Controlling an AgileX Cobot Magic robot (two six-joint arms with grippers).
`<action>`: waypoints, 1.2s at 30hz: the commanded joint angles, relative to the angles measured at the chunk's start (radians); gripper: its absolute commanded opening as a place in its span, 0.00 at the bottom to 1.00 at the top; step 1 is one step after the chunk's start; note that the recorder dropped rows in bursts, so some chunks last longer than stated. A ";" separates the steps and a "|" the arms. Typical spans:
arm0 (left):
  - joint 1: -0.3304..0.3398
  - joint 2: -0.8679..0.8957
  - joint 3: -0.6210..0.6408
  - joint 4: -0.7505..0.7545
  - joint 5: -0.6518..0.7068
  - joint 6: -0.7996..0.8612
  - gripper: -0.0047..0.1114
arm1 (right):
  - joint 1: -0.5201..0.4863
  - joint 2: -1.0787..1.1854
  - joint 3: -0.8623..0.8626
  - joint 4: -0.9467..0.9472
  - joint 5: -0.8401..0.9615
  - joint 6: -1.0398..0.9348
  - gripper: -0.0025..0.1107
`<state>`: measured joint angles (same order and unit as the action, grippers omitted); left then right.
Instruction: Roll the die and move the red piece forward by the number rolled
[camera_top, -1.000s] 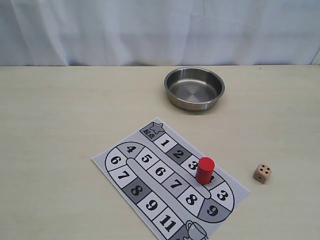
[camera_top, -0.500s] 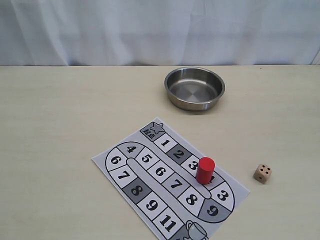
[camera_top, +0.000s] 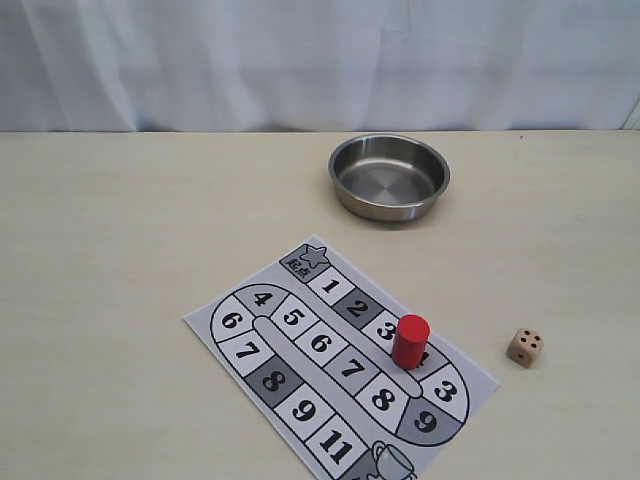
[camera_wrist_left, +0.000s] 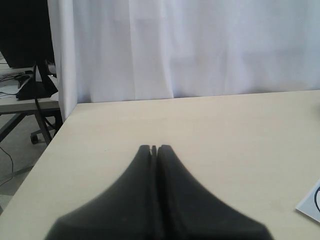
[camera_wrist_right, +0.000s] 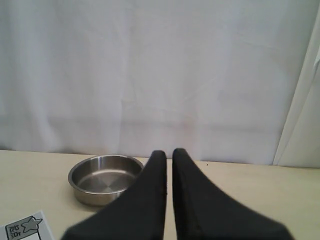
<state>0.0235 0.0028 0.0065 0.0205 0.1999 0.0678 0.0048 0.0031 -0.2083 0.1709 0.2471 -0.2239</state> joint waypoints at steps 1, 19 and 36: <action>-0.002 -0.003 -0.007 -0.007 -0.010 -0.006 0.04 | 0.003 -0.003 0.068 0.001 -0.066 0.000 0.06; -0.002 -0.003 -0.007 -0.007 -0.011 -0.006 0.04 | 0.003 -0.003 0.208 0.001 -0.133 0.000 0.06; -0.002 -0.003 -0.007 -0.007 -0.013 -0.006 0.04 | 0.003 -0.003 0.208 -0.220 -0.118 0.196 0.06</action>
<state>0.0235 0.0028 0.0065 0.0205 0.1999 0.0678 0.0048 0.0048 -0.0026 -0.0393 0.1212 -0.0354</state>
